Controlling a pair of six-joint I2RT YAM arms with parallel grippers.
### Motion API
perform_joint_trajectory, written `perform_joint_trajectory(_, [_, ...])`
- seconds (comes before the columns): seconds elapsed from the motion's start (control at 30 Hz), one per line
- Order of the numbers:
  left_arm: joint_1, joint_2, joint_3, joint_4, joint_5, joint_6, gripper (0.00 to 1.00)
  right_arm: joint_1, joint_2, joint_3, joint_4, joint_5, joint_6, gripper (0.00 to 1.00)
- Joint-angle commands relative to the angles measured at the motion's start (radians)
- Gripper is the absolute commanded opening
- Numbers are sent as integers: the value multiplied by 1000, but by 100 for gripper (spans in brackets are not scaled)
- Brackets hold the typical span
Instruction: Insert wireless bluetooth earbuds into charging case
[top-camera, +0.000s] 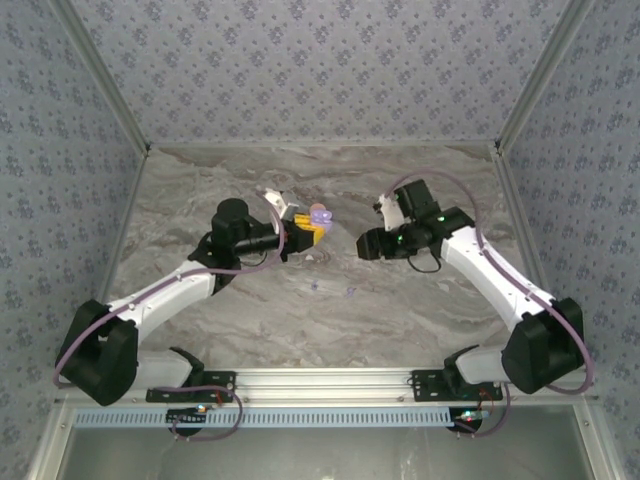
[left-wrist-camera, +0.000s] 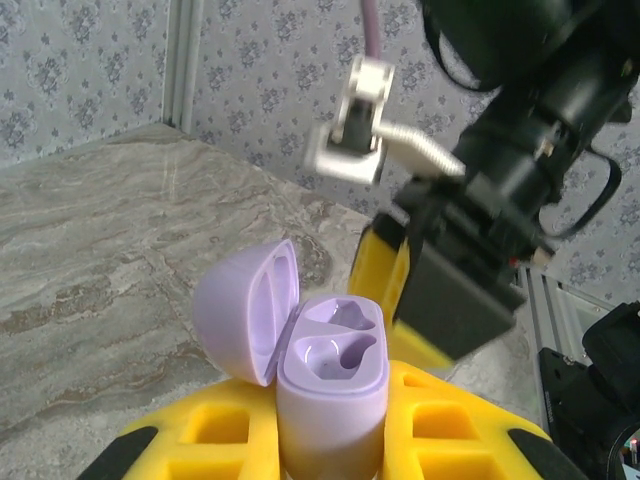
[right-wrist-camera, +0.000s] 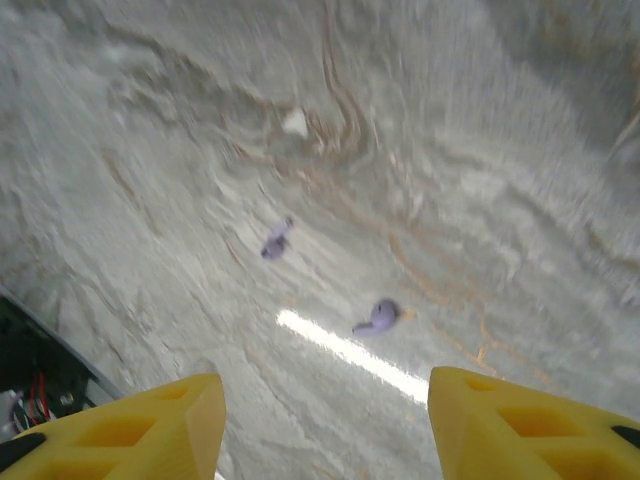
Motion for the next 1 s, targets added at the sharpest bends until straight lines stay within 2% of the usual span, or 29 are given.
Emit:
perform_joint_trajectory(0.0, [3, -47, -21, 36, -20, -20, 20, 38, 26, -53, -2, 39, 73, 58])
perform_joint_trajectory(0.23, [-13, -101, -33, -50, -39, 14, 20, 103, 104, -143, 124, 124, 289, 54])
perform_joint_trajectory(0.43, [-23, -113, -42, -70, -52, 24, 20, 139, 178, -158, 194, 167, 389, 48])
perform_joint_trajectory(0.8, [-33, -115, -50, -75, -61, 32, 21, 203, 294, -145, 203, 233, 473, 44])
perform_joint_trajectory(0.97, [-34, -118, -52, -78, -61, 36, 21, 217, 340, -130, 215, 216, 472, 42])
